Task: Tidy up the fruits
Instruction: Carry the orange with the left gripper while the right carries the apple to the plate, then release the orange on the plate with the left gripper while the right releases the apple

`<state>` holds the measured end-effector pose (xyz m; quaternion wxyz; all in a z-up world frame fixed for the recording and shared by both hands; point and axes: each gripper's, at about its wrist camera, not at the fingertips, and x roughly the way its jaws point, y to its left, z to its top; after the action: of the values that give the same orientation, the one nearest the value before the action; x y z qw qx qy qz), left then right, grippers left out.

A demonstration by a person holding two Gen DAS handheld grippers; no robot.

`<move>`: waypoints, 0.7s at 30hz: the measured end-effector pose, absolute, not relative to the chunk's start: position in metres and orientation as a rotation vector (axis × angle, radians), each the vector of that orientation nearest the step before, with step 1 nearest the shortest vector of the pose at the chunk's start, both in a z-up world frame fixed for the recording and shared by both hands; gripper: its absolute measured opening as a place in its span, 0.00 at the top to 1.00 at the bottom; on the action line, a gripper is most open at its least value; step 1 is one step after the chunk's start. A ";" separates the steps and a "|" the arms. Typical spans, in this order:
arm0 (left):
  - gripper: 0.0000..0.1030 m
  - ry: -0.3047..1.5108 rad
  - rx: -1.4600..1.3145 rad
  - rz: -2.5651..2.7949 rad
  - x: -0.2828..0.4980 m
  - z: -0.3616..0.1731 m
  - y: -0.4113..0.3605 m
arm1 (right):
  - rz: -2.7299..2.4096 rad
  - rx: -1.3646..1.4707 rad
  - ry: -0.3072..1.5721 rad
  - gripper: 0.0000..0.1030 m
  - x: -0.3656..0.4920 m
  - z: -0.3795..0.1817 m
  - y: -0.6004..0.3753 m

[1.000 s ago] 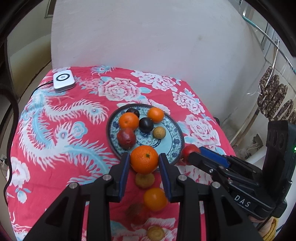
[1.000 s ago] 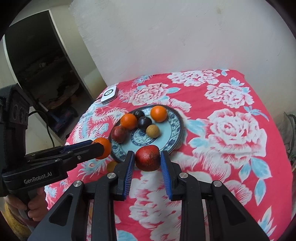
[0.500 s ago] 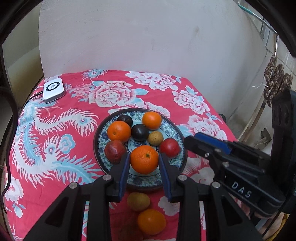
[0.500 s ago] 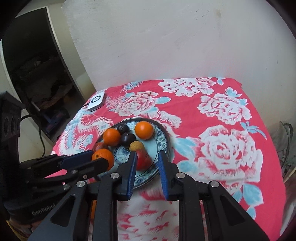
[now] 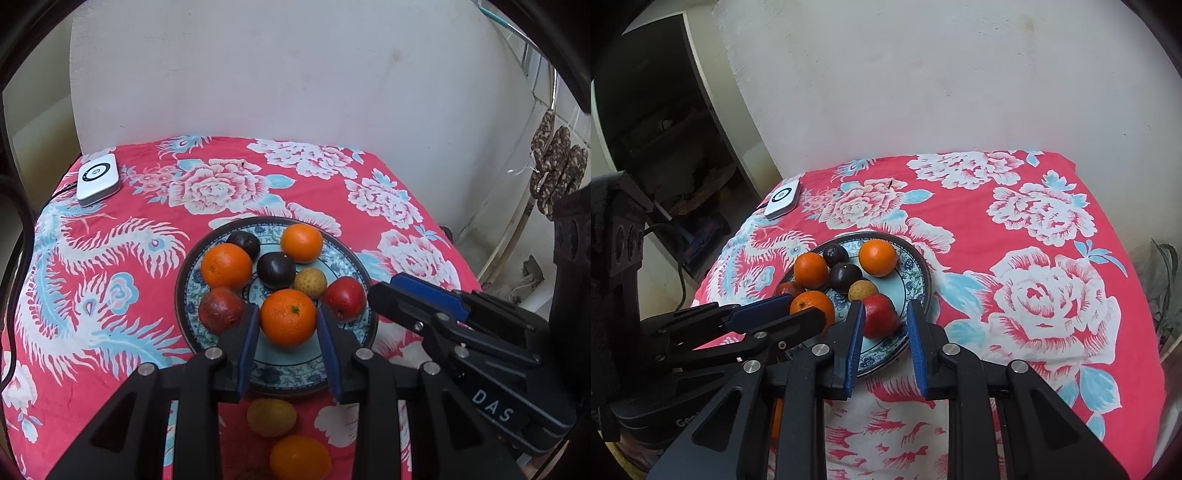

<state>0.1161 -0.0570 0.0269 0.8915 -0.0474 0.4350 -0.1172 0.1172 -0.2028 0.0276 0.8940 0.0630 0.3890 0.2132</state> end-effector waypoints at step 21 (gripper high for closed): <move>0.61 0.896 -0.093 -0.245 0.098 0.037 -0.043 | 0.423 0.129 0.799 0.65 0.095 0.036 -0.206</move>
<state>0.0981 -0.0433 0.0366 0.8931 -0.0450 0.4317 -0.1183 0.0950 -0.2057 0.0364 0.8975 0.0622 0.3859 0.2042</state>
